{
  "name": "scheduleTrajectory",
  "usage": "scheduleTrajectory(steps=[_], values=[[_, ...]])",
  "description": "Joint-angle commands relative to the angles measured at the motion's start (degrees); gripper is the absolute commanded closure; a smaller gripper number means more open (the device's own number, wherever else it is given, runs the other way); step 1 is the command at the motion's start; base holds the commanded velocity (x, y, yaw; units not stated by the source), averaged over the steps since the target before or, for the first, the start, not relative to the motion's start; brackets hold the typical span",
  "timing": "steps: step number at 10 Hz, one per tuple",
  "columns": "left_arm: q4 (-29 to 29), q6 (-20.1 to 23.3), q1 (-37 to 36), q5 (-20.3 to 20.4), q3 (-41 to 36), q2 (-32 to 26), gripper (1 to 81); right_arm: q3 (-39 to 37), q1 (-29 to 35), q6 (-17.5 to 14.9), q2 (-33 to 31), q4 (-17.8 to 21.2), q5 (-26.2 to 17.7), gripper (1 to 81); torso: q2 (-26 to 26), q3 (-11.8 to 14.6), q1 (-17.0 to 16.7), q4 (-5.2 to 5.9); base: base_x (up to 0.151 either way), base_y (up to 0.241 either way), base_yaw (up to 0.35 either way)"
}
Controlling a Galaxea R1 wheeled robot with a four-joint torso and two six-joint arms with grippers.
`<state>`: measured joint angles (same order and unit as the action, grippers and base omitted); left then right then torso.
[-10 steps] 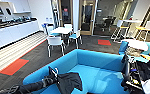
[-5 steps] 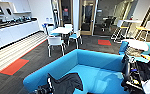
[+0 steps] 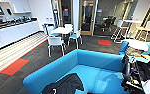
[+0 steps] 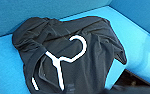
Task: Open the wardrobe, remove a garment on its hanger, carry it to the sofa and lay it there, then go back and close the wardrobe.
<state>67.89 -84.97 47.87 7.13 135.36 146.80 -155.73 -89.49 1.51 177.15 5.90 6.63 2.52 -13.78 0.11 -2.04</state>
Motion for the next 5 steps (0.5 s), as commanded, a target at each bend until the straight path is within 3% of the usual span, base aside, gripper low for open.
scheduleTrajectory(steps=[1,3,5], values=[[4.1,0.1,-4.8,1.2,0.0,-1.1,81.1,0.4,1.2,0.1,0.5,-0.3,-3.6,1.0,0.0,0.0,0.0,0.0,0.0,0.0,0.0],[8.7,0.2,-0.7,1.6,0.2,-0.4,81.1,0.1,1.2,0.1,0.5,-0.1,-3.5,1.0,0.0,0.0,0.0,0.0,0.0,0.0,0.0],[16.6,0.2,6.3,6.1,0.3,0.2,81.1,0.3,1.4,0.1,0.5,-0.3,-3.6,1.0,0.0,0.0,0.0,0.0,0.0,0.0,0.0]])
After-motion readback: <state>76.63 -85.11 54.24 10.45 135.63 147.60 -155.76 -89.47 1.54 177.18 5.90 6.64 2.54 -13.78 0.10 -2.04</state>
